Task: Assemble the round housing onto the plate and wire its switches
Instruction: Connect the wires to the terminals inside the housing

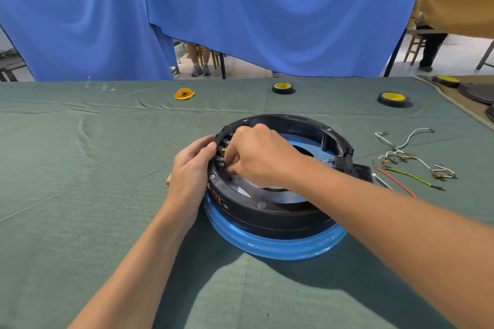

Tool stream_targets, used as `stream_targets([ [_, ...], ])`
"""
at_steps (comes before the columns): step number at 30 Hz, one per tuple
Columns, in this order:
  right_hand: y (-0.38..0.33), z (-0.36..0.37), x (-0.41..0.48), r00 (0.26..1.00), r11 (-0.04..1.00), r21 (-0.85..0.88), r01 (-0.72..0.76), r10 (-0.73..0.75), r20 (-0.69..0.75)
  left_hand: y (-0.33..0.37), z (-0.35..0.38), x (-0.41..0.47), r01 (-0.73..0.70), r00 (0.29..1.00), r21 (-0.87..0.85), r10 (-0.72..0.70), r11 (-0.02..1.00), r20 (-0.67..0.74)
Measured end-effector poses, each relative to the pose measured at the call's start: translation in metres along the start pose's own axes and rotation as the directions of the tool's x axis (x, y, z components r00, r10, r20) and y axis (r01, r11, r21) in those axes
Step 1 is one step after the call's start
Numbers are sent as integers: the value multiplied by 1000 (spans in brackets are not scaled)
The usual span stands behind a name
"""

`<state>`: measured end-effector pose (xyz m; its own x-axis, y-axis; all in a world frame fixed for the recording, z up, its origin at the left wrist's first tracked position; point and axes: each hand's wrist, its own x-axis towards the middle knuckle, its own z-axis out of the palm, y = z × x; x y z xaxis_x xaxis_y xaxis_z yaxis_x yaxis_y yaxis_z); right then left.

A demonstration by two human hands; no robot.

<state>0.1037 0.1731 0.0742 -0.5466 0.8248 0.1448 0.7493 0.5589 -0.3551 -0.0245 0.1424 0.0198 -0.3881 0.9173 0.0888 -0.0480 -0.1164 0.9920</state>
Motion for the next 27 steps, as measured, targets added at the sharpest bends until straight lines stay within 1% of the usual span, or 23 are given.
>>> stream_targets([
  [4, 5, -5, 3, 998, 1000, 26, 14, -16, 65, -1, -1, 1, 2, 1000, -14, -2, 1000, -11],
  [7, 7, -8, 5, 992, 998, 16, 59, -60, 115, -2, 0, 1, -2, 1000, -9, 2, 1000, -11],
  [12, 6, -6, 7, 991, 995, -38, 91, -87, 105, -3, 0, 1, -7, 999, 3, 7, 1000, -40],
  [17, 5, -3, 8, 996, 995, -77, 62, -57, 71, -5, 1, 0, -21, 999, 1, 21, 1000, -41],
  [27, 1, -13, 14, 975, 991, -82, 106, -87, 204, -3, 1, 0, 7, 999, 21, -5, 1000, -51],
])
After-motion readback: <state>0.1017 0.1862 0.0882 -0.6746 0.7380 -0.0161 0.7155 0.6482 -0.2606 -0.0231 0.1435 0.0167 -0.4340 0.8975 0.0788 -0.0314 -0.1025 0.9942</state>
